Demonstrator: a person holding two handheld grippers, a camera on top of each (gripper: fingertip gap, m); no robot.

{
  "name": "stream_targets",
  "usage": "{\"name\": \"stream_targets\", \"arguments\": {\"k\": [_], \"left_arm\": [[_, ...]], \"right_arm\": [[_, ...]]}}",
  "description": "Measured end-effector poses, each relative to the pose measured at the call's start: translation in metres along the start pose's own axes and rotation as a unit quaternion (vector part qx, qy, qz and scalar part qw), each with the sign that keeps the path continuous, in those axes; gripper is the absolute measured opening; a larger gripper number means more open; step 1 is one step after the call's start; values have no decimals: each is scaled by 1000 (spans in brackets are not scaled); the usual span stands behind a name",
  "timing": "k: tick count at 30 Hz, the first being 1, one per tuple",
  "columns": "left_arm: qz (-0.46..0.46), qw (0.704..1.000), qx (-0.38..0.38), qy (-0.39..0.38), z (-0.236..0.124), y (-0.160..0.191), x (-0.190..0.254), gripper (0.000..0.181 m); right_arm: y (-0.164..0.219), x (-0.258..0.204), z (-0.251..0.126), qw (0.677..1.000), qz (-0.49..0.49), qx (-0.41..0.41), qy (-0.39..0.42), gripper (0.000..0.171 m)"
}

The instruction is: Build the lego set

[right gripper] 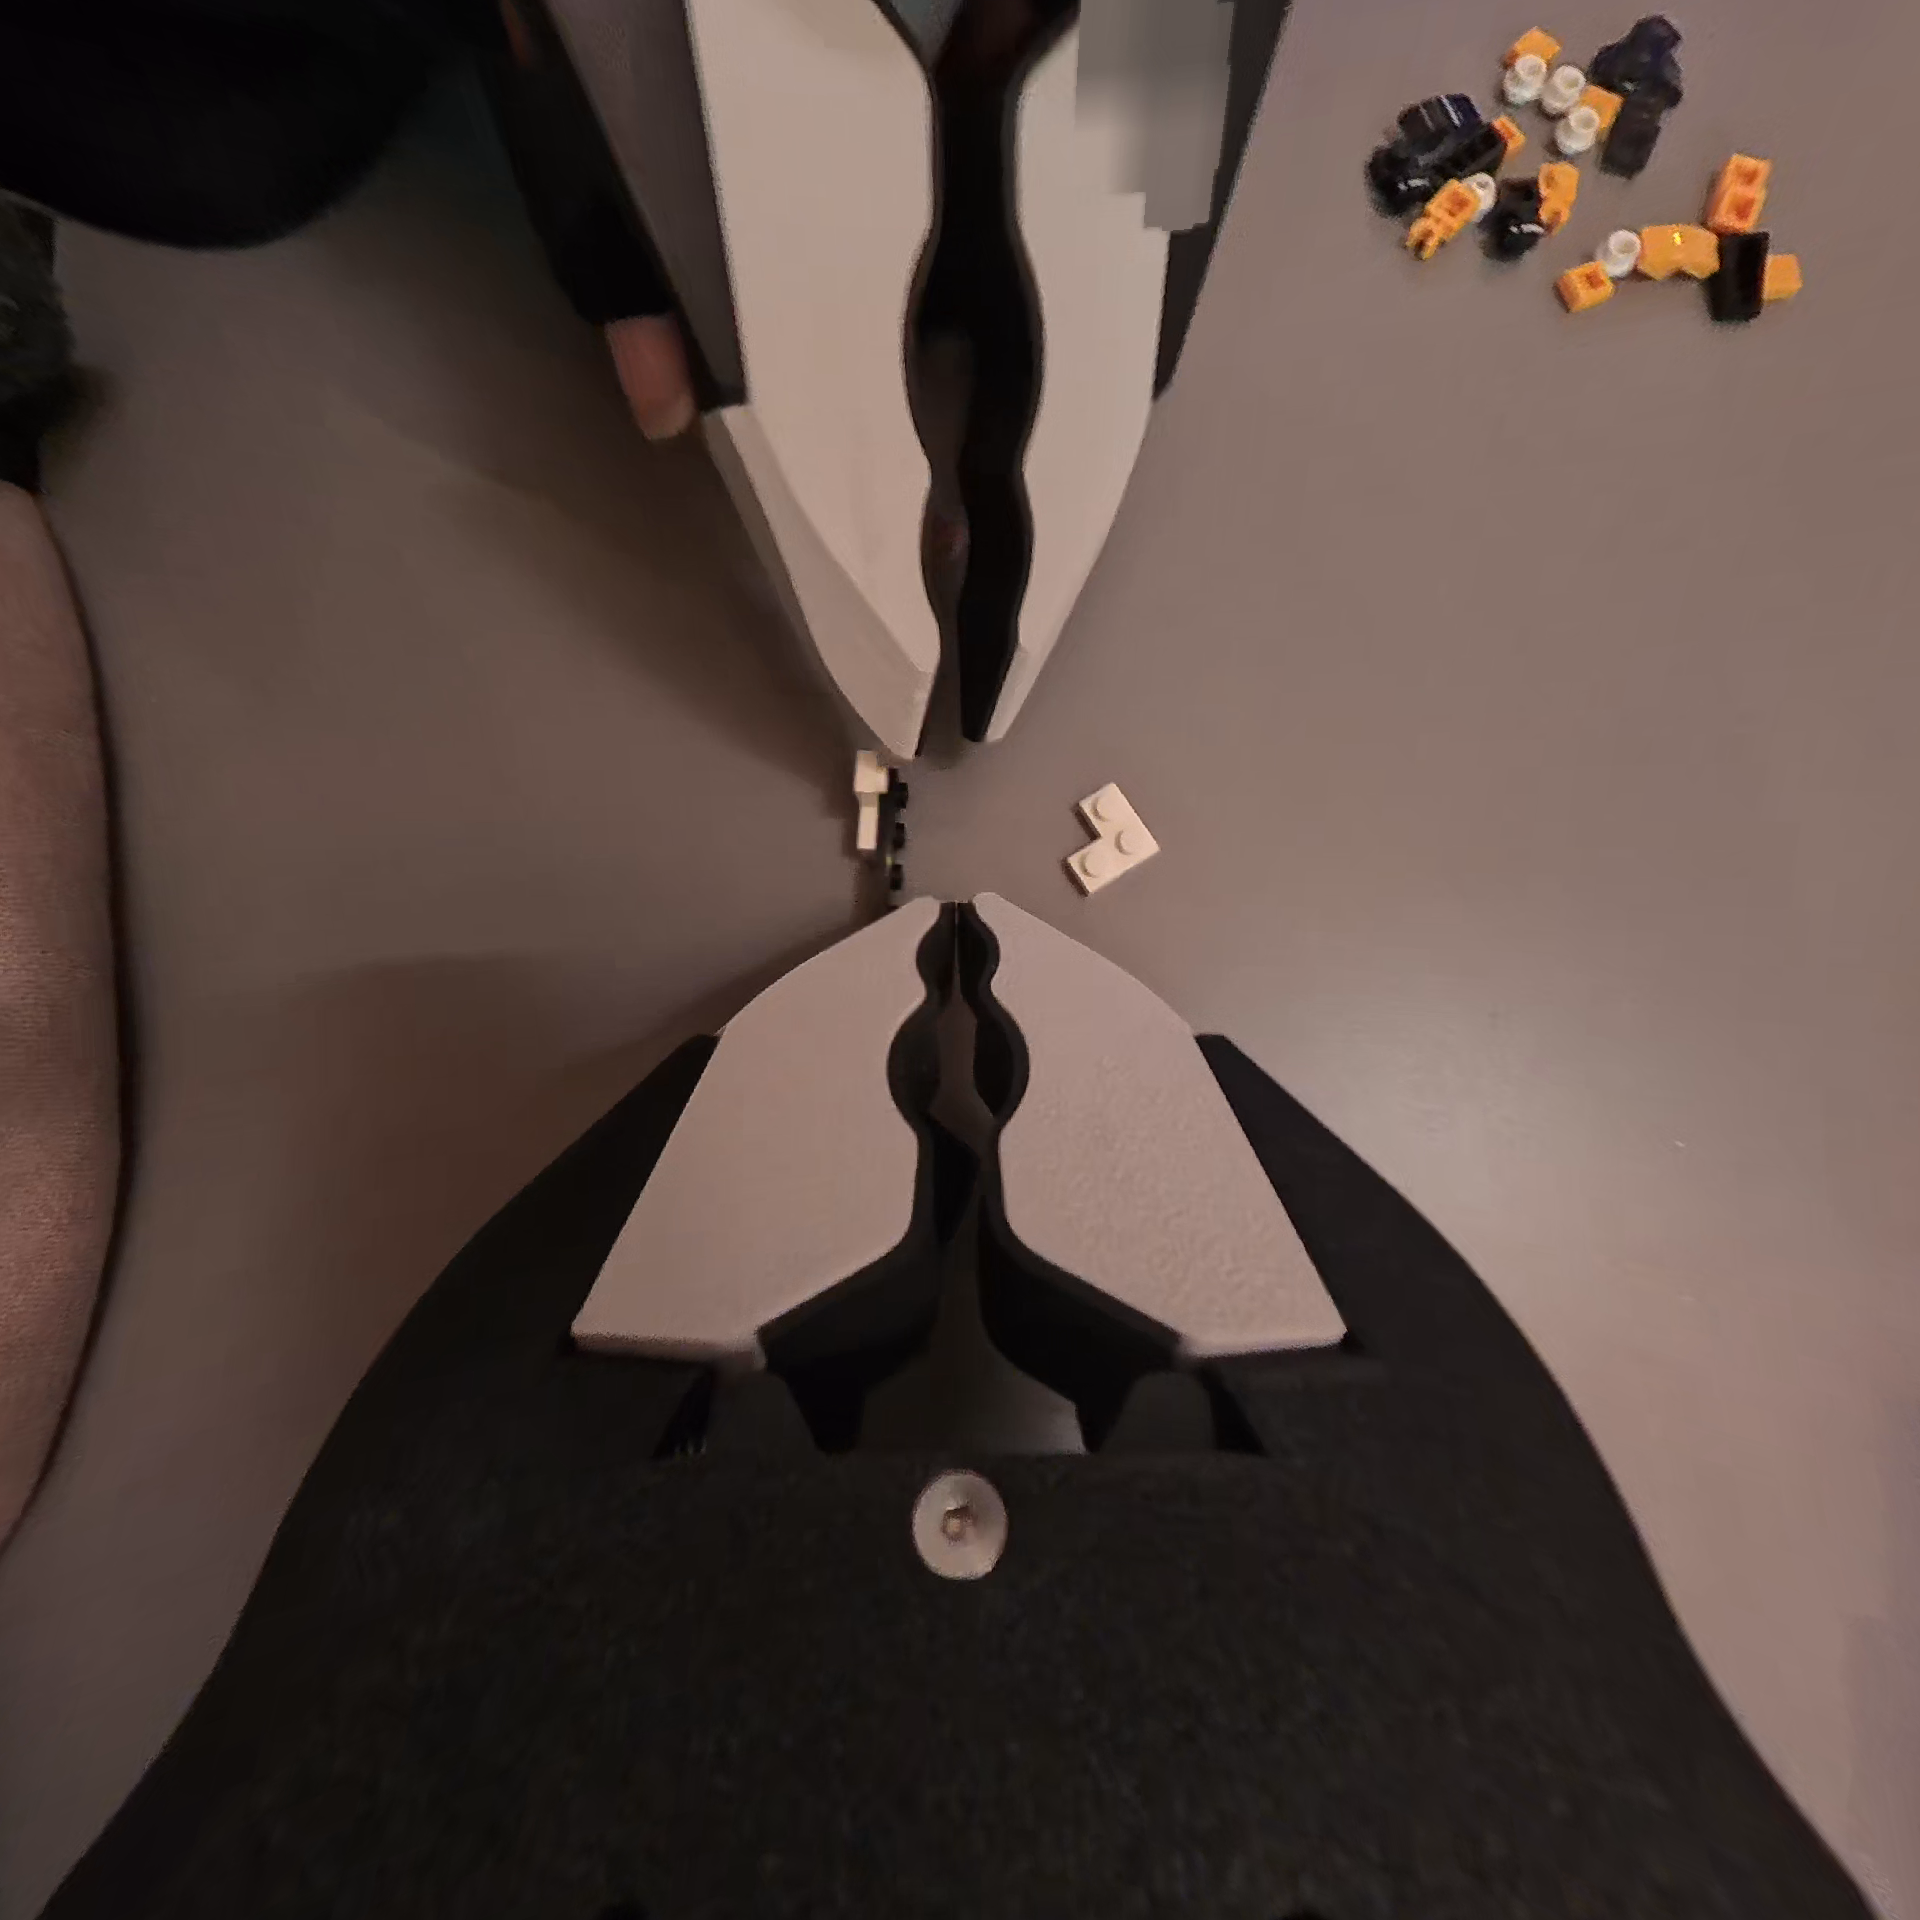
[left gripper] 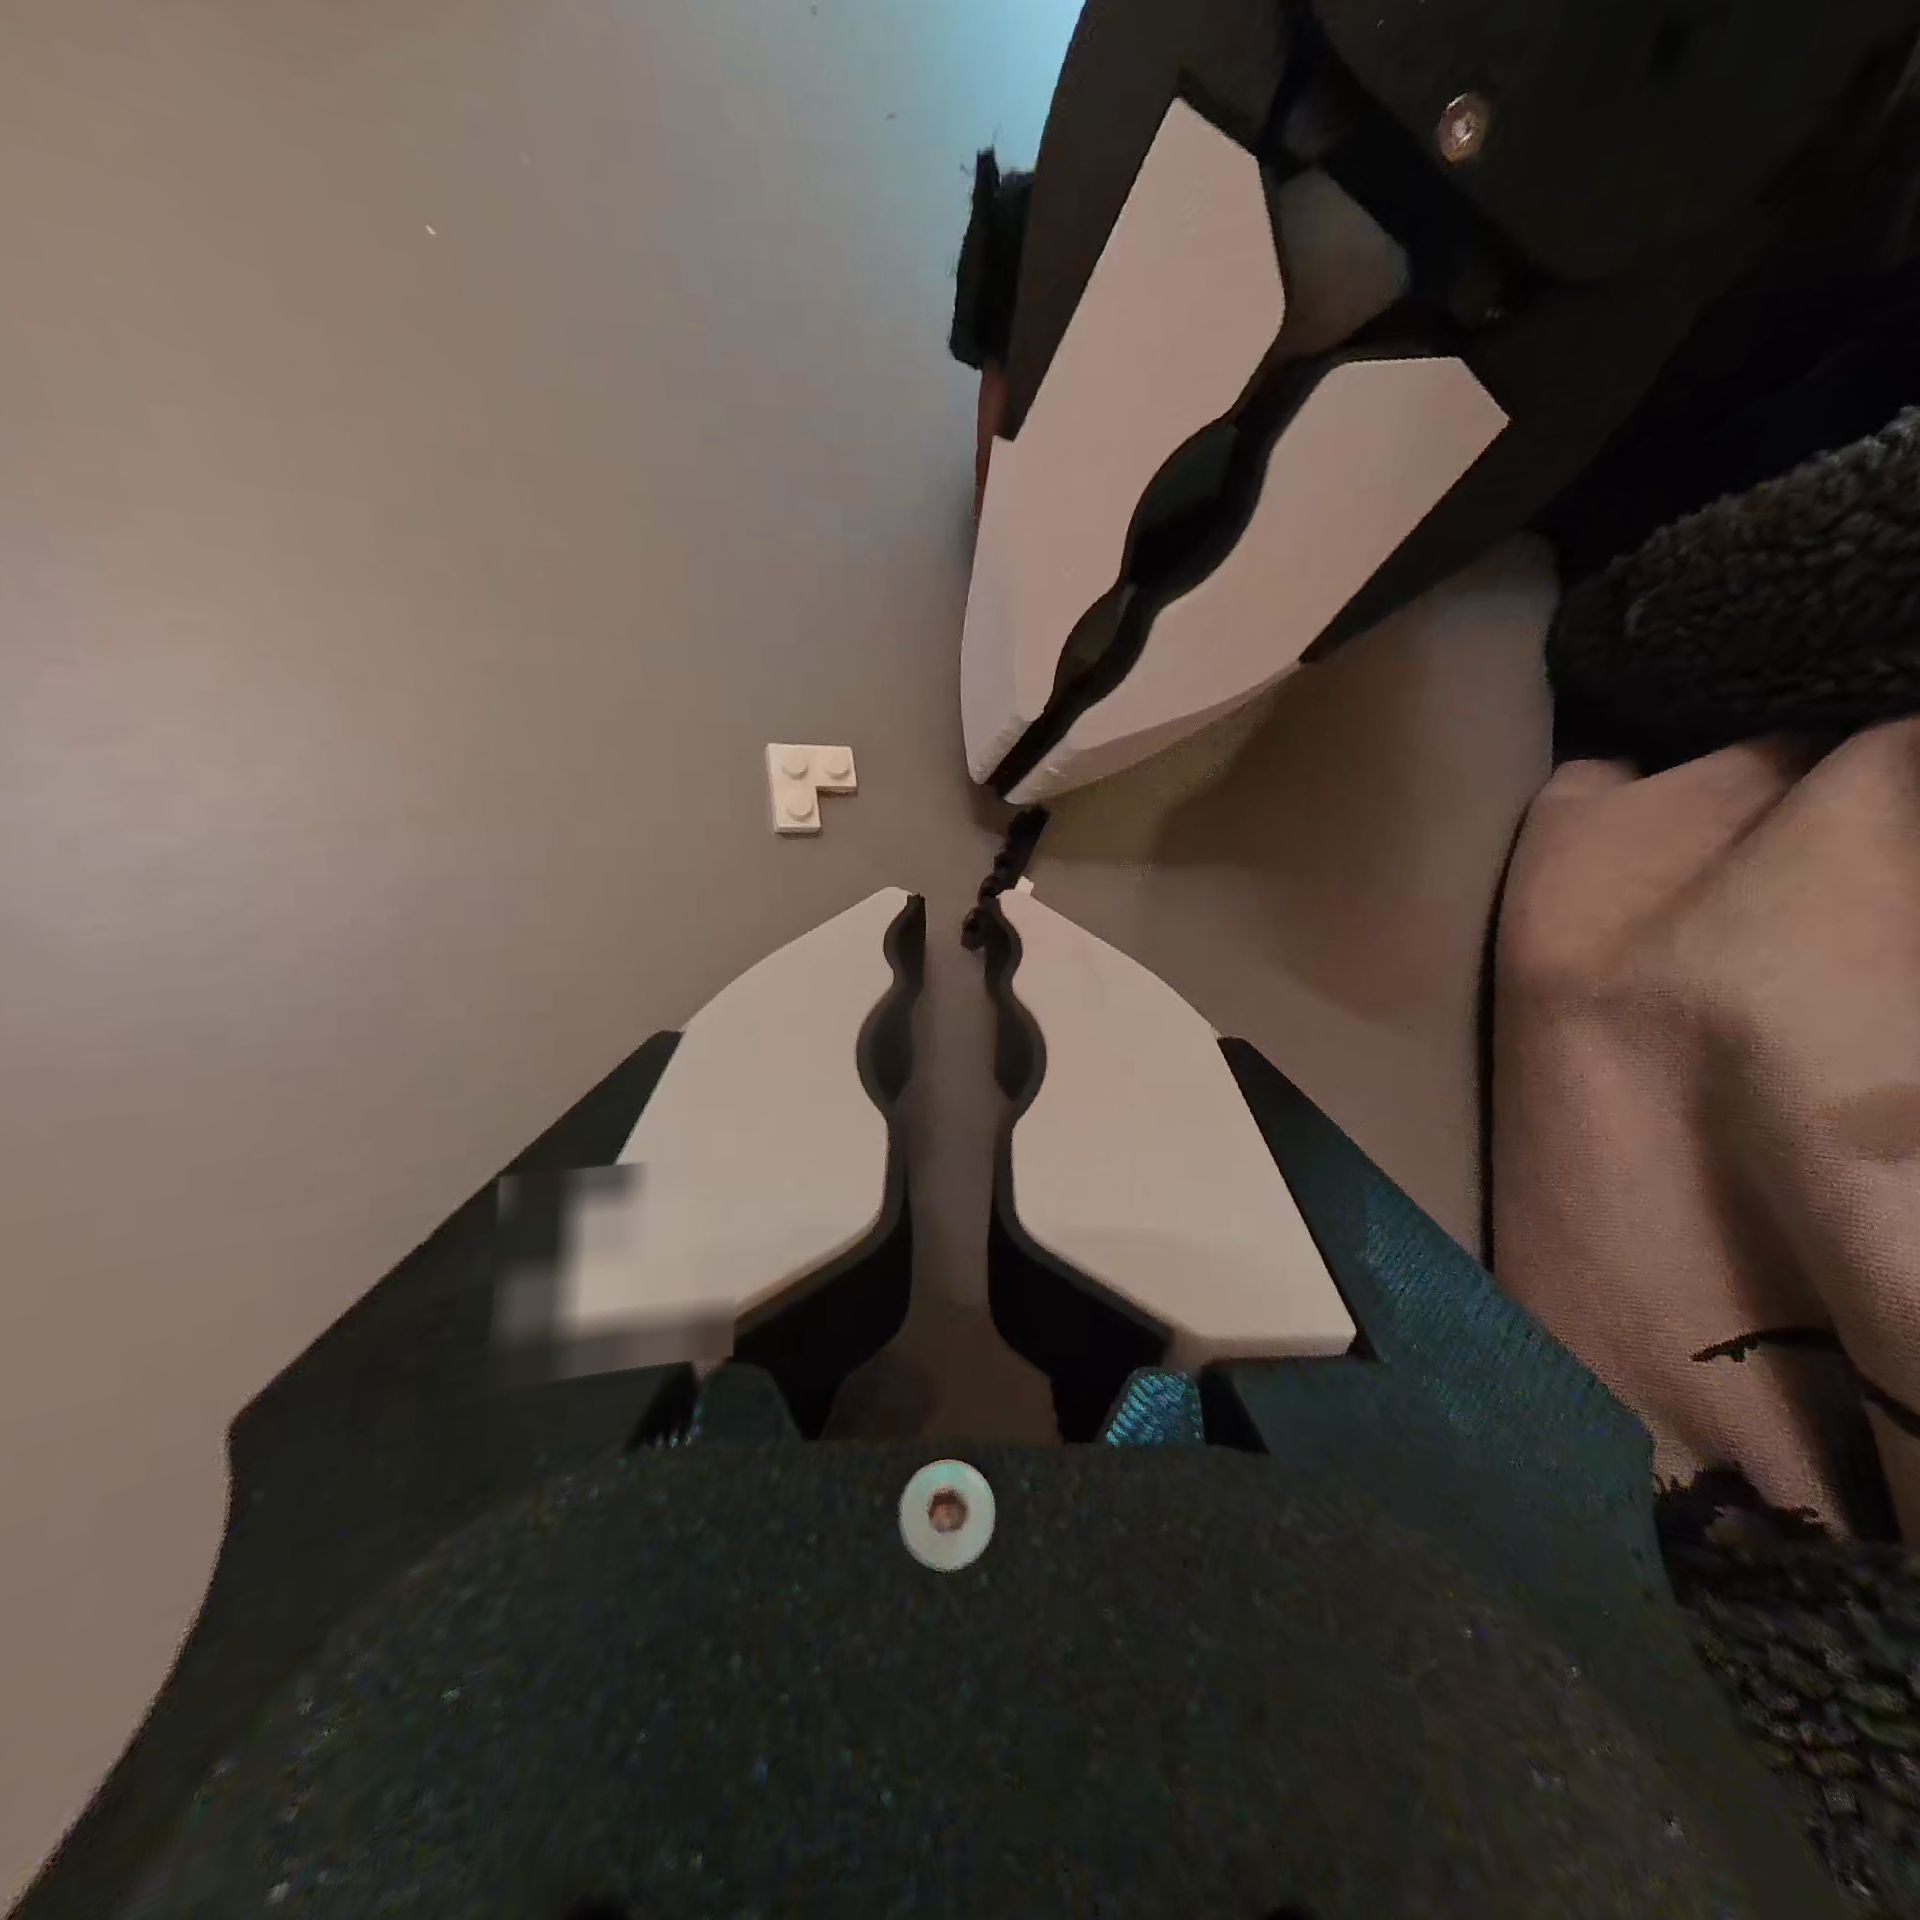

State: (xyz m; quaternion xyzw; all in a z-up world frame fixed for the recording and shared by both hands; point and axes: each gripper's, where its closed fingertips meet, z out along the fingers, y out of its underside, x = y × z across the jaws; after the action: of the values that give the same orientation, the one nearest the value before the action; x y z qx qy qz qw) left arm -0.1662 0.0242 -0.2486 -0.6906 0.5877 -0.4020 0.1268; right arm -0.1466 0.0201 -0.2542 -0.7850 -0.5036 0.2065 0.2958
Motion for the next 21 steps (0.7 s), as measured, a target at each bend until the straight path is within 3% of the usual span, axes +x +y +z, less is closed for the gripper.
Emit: {"name": "stream_targets", "arguments": {"k": [5,10,12,16,21], "left_arm": [[67,997,14,21,-7,-5,13,15],[127,992,-10,-6,4,1,15,17],[106,994,-7,-5,5,0,14,0],[-20,999,-20,25,4,3,4,0],[-46,999,-13,-5,1,-2,-15,3]], "right_arm": [[-6,0,-5,1000,3,24,-8,4],[1,14,-4,999,-8,11,30,8],[-1,22,-6,999,-17,17,48,8],[2,29,-7,998,-30,7,49,8],[-12,6,-9,996,-88,21,-8,9]]}}
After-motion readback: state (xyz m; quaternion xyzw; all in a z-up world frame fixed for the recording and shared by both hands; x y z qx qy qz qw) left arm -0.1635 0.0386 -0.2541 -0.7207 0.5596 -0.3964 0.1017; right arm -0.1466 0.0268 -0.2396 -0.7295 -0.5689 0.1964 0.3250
